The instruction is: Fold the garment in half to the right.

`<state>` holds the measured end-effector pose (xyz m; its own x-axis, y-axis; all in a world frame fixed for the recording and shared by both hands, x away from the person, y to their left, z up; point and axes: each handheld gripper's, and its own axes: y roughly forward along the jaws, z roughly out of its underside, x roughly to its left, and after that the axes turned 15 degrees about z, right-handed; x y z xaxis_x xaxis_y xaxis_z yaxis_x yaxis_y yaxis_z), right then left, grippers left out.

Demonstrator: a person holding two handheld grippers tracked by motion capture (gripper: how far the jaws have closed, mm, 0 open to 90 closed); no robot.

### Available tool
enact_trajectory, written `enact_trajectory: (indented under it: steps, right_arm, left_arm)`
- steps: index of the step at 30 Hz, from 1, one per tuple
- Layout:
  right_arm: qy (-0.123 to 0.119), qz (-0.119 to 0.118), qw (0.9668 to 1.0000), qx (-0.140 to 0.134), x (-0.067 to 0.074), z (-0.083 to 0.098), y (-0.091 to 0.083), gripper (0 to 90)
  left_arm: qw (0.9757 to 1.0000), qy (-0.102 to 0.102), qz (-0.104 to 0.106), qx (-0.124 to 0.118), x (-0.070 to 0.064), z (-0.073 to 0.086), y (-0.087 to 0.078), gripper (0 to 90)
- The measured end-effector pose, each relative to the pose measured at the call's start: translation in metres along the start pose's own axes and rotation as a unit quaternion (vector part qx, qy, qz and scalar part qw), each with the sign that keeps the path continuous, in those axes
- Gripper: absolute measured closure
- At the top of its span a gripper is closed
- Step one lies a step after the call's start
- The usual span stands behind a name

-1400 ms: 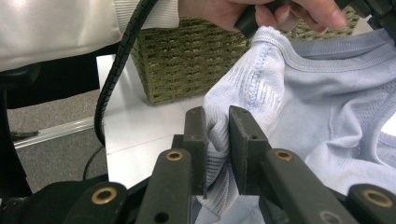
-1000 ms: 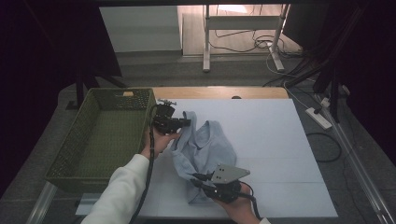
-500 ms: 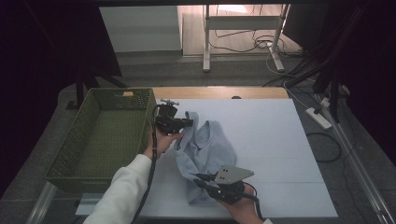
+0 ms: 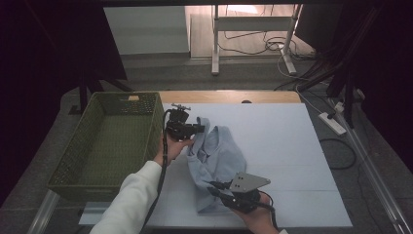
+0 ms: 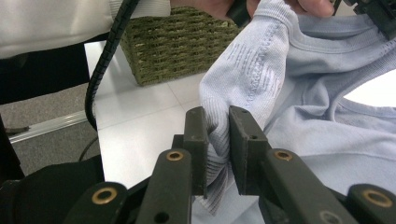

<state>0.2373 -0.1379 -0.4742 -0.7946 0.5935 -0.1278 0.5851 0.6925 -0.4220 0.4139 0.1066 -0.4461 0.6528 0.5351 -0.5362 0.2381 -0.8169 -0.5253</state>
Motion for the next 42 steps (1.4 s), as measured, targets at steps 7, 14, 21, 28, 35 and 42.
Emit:
enact_trajectory:
  steps: [7, 14, 21, 28, 35, 42]
  right_arm:
    - [0.003, 0.006, 1.0, 0.004, -0.005, 0.003, -0.004, 77.7]
    - [0.001, 0.007, 0.9999, 0.01, -0.008, 0.006, -0.006, 77.8]
    - [0.003, 0.011, 0.9998, 0.015, -0.01, 0.009, -0.008, 77.8]
    - [0.005, 0.016, 0.9998, 0.014, -0.013, 0.009, -0.012, 77.9]
    - [0.005, 0.019, 0.9996, 0.018, -0.015, 0.012, -0.015, 77.9]
    - [0.008, 0.024, 0.9995, 0.02, -0.019, 0.014, -0.019, 78.0]
  left_arm:
    - [1.0, 0.002, 0.001, 0.002, -0.002, -0.002, 0.004, 80.9]
    - [1.0, 0.001, 0.0, 0.002, -0.002, -0.003, 0.009, 80.8]
    - [1.0, 0.002, 0.003, -0.001, -0.003, -0.003, 0.012, 80.8]
    - [1.0, 0.005, 0.005, -0.003, -0.005, -0.005, 0.013, 80.8]
    - [0.9999, 0.01, 0.003, -0.001, -0.008, -0.008, 0.015, 80.8]
    - [0.9999, 0.014, 0.004, 0.001, -0.01, -0.011, 0.018, 80.8]
